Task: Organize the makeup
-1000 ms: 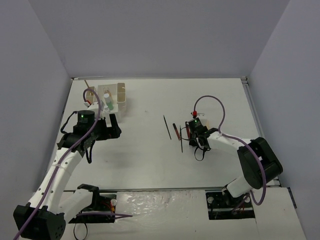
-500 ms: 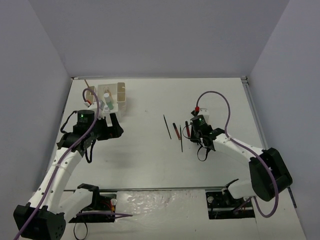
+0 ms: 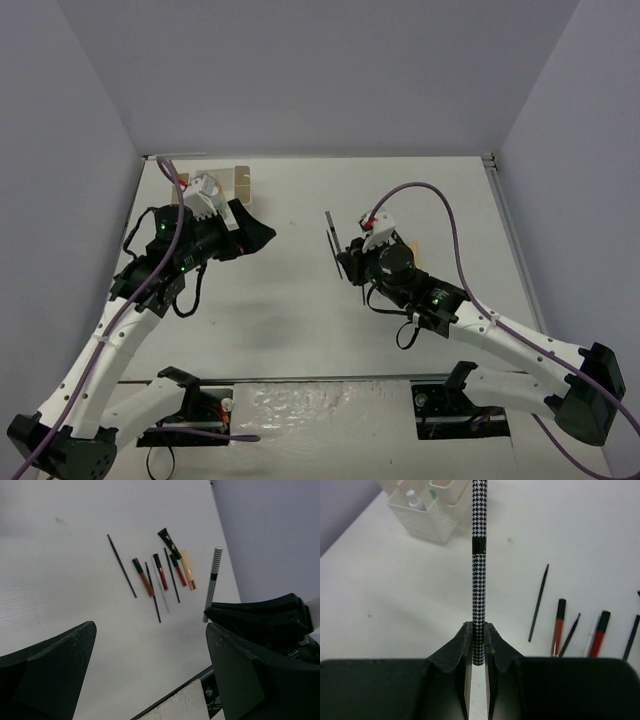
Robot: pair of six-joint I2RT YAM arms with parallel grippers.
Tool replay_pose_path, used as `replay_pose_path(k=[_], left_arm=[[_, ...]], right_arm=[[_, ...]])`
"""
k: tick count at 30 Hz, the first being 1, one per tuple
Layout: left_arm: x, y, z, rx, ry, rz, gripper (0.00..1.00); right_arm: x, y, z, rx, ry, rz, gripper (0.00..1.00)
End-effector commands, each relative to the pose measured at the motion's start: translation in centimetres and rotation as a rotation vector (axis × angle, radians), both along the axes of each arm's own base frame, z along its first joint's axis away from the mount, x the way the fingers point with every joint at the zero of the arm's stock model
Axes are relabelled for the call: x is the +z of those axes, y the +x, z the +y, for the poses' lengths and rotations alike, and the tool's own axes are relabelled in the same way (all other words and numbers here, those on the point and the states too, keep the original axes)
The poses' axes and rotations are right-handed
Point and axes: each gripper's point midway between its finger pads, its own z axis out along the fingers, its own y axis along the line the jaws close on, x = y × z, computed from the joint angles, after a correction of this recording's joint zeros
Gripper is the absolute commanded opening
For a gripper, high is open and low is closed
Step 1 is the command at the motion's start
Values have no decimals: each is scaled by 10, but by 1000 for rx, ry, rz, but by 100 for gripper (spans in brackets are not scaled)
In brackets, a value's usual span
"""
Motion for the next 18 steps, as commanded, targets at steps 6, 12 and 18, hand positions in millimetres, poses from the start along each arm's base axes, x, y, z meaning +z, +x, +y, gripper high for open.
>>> replay_pose_path(k=[6,12,18], left_arm=[[56,8,-52,-49,-44,-137,74],[49,8,-67,-58,1,-133,66],[42,11,-79,-63,21,-127,60]], right_arm=[[56,-12,51,178,166,-198,0],[60,-17,57,208,192,-208,0],[61,-17,57,209,202,-214,0]])
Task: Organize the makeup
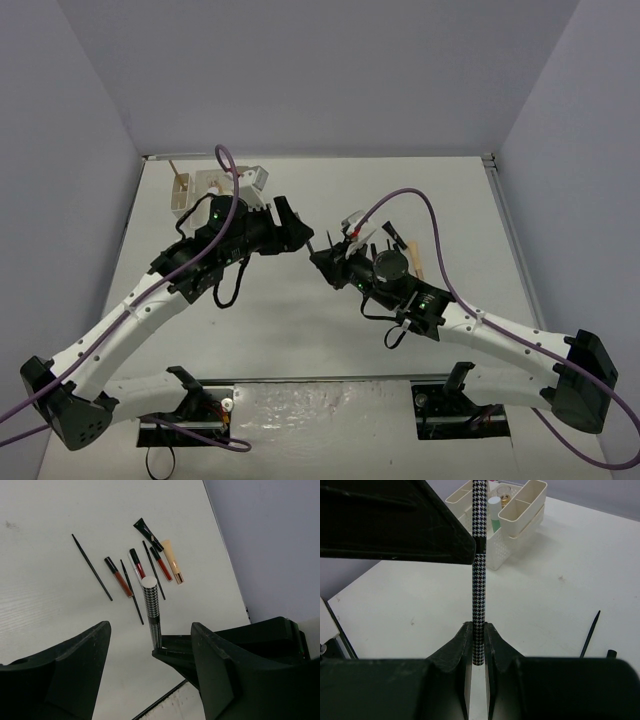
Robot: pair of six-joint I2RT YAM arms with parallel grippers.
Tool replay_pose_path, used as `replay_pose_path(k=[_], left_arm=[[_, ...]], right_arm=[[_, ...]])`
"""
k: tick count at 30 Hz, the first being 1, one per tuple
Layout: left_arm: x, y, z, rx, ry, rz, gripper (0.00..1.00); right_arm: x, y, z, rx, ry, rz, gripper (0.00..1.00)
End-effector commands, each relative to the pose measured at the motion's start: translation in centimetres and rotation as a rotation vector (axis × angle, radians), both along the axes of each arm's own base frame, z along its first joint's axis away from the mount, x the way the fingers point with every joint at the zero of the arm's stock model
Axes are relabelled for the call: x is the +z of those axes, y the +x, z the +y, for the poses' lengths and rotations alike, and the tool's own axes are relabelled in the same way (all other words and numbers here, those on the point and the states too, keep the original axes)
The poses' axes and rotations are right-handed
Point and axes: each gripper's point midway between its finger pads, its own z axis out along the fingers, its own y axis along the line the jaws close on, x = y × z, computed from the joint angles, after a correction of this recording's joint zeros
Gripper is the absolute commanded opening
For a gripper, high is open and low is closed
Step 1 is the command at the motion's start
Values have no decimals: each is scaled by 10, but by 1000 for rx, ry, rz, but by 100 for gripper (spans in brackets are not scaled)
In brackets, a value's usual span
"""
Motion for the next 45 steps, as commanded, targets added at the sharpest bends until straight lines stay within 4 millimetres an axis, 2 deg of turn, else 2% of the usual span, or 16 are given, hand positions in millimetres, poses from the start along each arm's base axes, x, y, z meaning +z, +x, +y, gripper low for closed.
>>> replay_pose_path(k=[1,6,8,10,16,20,21,25,28,31,35,38,42,45], left_arm=[[40,10,-9,18,-54,-112,59],[40,10,-19,-1,-70,-121,43],[41,11,-21,-2,-80,-125,33],[41,11,-22,-3,-83,-128,29],[43,13,-21,6,-85,-150,3],[42,15,-21,9,-78,-166,0],[41,16,-21,9,-75,-171,0],[36,23,-15,31,-24,-219,0],[35,38,9,121,90,-280,0],[40,54,34,203,168,-333,0],[52,99,105,404,270,-387,0],[64,121,135,485,305,-421,0],[84,151,184,619,330,-475,0],[88,175,213,705,348,-511,0]], right_arm=[[34,-1,8,22,108,-82,0],[30,-1,7,20,105,-79,0],[29,-1,8,20,109,-78,0],[28,-1,8,20,107,-77,0],[25,1,9,20,105,-80,1],[26,1,10,20,103,-84,9],[26,2,10,21,102,-85,16],[26,2,10,18,90,-87,58],[25,7,1,-33,77,-79,74],[26,9,-8,-70,70,-80,84],[20,13,-28,-155,32,-72,99],[15,17,-44,-222,-2,-66,100],[7,19,-62,-290,-61,-44,100],[3,16,-69,-300,-83,-30,100]])
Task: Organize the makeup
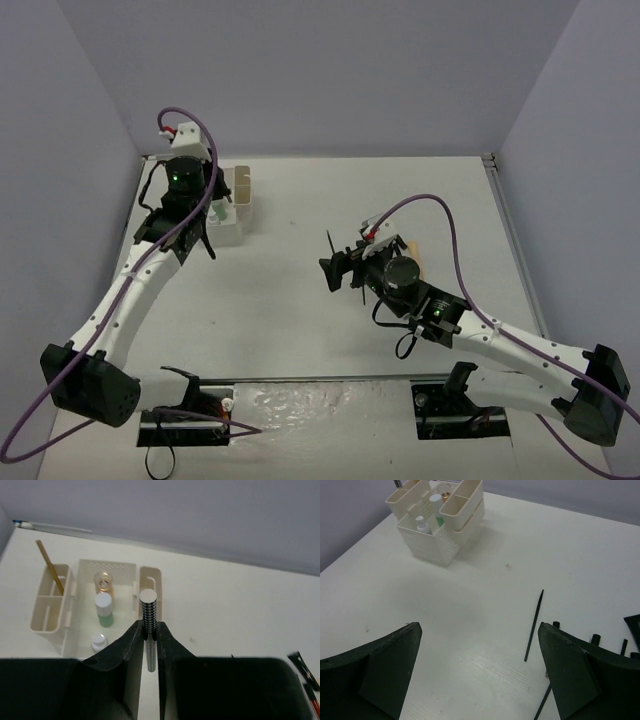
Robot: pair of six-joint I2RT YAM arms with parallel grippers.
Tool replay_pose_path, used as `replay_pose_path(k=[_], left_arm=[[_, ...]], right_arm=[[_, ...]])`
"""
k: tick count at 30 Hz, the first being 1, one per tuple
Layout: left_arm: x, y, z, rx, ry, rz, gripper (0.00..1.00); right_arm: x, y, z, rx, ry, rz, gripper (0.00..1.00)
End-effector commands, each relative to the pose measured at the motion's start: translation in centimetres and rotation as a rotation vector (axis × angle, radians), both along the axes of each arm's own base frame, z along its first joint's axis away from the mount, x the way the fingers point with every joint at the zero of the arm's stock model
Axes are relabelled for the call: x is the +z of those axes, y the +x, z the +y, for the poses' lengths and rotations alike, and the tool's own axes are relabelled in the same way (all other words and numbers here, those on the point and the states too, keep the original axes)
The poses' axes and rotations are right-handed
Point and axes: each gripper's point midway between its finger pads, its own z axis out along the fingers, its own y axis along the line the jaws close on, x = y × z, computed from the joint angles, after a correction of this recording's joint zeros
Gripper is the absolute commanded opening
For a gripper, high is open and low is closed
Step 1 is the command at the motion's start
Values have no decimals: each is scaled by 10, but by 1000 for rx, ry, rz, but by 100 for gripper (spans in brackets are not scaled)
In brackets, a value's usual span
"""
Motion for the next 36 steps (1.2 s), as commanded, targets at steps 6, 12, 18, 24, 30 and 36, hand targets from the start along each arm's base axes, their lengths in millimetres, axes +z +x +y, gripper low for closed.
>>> replay_pose_path(k=[6,12,18,24,30,36], left_arm=[[62,83,101,240,39,-299,0],[52,116,142,288,86,-317,0],[25,135,157,309,102,-295,0],[-12,149,162,290,103,-234,0],[-39,153,164,281,94,-203,10],[-57,150,163,282,86,-172,23]], right_arm=[[8,-4,-25,-72,-3,-13,100],[3,-5,-34,-89,-28,-17,100],[-3,-1,-41,-114,-62,-17,100],[-8,0,-46,-132,-75,-11,100],[-8,-1,-53,-148,-81,-8,100],[-5,-2,-61,-169,-72,-12,100]])
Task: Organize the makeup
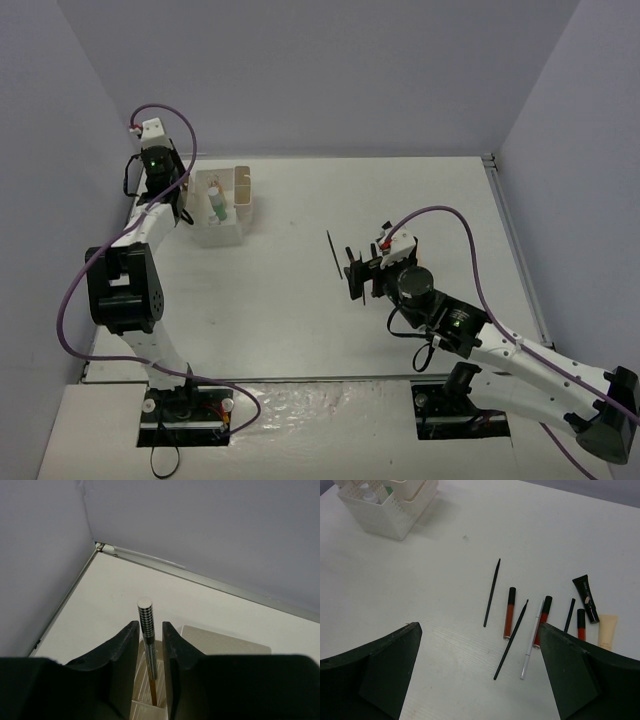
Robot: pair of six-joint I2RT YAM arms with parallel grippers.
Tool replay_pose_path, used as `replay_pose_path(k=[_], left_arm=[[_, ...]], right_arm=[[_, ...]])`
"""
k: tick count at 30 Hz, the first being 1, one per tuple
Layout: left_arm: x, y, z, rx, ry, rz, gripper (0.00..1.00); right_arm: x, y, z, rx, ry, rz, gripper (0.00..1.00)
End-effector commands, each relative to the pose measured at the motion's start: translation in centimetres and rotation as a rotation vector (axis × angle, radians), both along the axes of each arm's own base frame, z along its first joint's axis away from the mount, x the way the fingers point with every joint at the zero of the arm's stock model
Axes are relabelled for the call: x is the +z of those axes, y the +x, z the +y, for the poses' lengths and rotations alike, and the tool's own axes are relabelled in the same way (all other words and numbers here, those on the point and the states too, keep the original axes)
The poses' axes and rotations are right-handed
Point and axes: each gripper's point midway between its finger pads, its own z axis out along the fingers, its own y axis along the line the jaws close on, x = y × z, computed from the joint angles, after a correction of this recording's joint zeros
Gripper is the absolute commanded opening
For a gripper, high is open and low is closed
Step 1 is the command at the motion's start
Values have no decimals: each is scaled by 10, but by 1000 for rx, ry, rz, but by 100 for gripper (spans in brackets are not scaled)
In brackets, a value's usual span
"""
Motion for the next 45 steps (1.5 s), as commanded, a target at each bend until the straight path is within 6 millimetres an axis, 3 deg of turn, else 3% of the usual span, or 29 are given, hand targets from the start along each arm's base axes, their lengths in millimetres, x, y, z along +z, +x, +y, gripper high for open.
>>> replay_pose_path(k=[1,4,9,13,16,20,24,25,26,32,35,38,42,45], left_arm=[[42,0,3,1,2,-135,26],[36,-2,1,-5,-8,-122,33],[30,-6,0,-6,-19,-109,37],[47,-16,-2,-5,-43,-127,47],[74,-31,-5,5,-88,-145,61],[100,-61,-13,6,-163,-108,80],[104,-99,-40,-60,-247,6,95],[95,-110,-49,-89,-266,65,97],[99,-116,-51,-95,-272,62,97],[65,-192,-134,-362,-257,285,97],[41,-222,-159,-463,-213,381,97],[16,-252,-171,-519,-203,450,97],[7,-275,-178,-567,-198,436,97],[-12,-287,-176,-563,-205,447,97]], right_arm=[[19,5,-10,-56,47,-54,100],[22,4,-14,-65,54,-58,100],[24,2,-18,-73,61,-54,100],[21,2,-22,-102,65,-33,100],[17,6,-26,-154,70,3,100],[-9,13,-37,-249,37,126,95],[-42,22,-51,-324,47,279,84],[-49,24,-53,-332,46,306,82],[-56,23,-51,-322,41,330,80],[-106,27,-48,-341,-22,494,65],[-129,27,-45,-351,-65,555,55],[-147,29,-46,-365,-98,589,48],[-160,32,-44,-367,-110,615,41],[-170,34,-45,-376,-128,632,37]])
